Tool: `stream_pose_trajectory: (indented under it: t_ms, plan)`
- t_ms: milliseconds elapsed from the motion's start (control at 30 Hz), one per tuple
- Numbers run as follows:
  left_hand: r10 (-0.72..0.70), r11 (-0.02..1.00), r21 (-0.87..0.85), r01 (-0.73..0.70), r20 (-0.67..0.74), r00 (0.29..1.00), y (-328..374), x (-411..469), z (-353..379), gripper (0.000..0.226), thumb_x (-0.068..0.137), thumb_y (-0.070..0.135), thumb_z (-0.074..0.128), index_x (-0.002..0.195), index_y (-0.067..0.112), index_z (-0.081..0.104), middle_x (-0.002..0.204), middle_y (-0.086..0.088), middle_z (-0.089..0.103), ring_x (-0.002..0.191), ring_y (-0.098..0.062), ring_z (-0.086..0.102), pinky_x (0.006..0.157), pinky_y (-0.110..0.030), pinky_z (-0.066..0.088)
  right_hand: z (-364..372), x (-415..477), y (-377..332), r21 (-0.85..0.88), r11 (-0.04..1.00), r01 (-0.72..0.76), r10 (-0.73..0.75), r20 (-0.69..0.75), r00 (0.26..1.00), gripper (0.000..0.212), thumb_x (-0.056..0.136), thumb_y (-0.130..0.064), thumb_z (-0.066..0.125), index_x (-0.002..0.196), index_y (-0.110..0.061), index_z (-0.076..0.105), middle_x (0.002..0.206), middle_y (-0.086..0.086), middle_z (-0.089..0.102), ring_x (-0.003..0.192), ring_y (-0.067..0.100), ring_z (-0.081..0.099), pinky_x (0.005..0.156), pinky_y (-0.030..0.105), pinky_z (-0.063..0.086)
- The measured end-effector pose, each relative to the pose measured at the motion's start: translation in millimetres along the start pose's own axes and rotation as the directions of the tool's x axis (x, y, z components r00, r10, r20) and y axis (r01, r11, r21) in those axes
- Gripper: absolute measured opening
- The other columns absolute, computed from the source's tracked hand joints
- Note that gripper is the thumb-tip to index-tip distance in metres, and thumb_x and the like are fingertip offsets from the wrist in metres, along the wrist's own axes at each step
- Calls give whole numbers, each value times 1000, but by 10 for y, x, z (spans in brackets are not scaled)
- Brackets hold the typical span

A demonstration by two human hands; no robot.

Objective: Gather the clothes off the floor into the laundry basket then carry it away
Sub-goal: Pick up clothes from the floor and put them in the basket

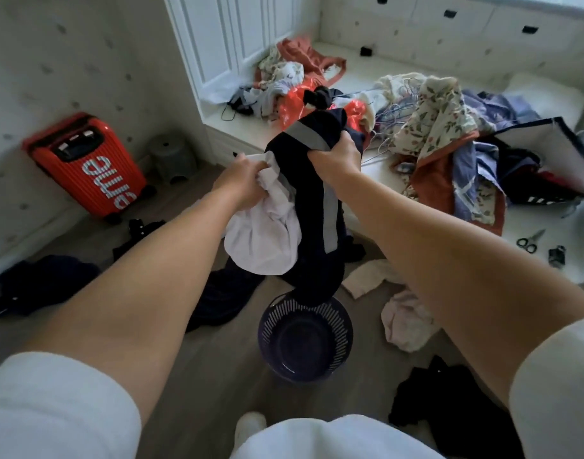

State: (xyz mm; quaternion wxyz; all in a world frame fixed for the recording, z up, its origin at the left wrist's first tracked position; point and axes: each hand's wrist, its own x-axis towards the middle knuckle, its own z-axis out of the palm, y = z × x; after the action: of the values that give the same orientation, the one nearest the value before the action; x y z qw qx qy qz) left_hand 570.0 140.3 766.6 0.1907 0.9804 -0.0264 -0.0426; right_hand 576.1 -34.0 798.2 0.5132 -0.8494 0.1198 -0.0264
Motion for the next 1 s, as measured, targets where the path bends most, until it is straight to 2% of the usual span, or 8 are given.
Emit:
stream_pose_trajectory:
  t_ms: [200,367,433,533,633,700,833,1000]
  plan:
    - [-72,997,2,72,136,988,-244,-156,440,22,87,25,56,106,16,61,114,-16,51,98,-34,56,74,-38,45,400,-150,577,32,997,-75,70,127,989,39,83,-23,63,119,-18,50,99,-2,57,91,19,57,73,28,45]
    - [-91,995,-21,100,277,957,-543,-330,1168,11,71,35,49,70,25,49,96,-16,56,90,-35,59,69,-37,45,758,-236,1528,-26,974,-226,226,207,952,69,84,-26,65,145,-21,35,137,2,53,121,24,54,83,32,50]
    - [-86,994,-31,101,324,942,-641,-350,1585,15,78,28,51,83,19,63,104,-19,57,97,-35,58,72,-34,42,878,-254,1989,-52,942,-332,336,211,918,72,85,-23,65,148,-21,31,145,4,48,129,27,49,92,34,49]
    - [-80,991,-68,117,405,911,-703,-482,2114,18,89,15,52,100,10,66,116,-15,56,103,-29,56,74,-25,33,979,-411,2637,-62,884,-464,465,218,858,72,87,-14,62,150,-22,28,148,4,44,132,27,46,97,35,47]
    - [-77,978,-138,154,450,890,-748,-566,2625,17,93,14,47,94,12,64,118,-11,56,101,-24,55,75,-27,39,1038,-572,3199,-139,842,-521,539,219,813,69,86,-8,58,148,-23,32,144,4,48,129,28,48,95,34,47]
    - [-66,982,-121,148,512,856,-781,-621,3029,21,94,13,46,104,9,64,122,-10,54,107,-25,54,82,-31,44,1082,-671,3603,-225,800,-556,599,252,760,65,86,-4,54,146,-22,36,141,5,50,127,30,49,100,39,46]
    - [-64,989,-70,131,596,801,-894,-734,3694,33,89,3,53,119,14,62,131,-14,49,111,-31,55,89,-33,46,1156,-821,4314,-452,711,-538,694,331,640,56,88,-8,50,143,-20,41,138,9,52,129,35,44,105,50,42]
    - [-61,981,-115,155,578,814,-1016,-651,4307,36,88,-5,50,119,9,61,130,-18,47,105,-31,53,82,-28,38,1248,-885,4842,-650,571,-501,782,247,572,54,95,-11,47,147,-19,34,152,11,25,138,39,27,112,50,30]
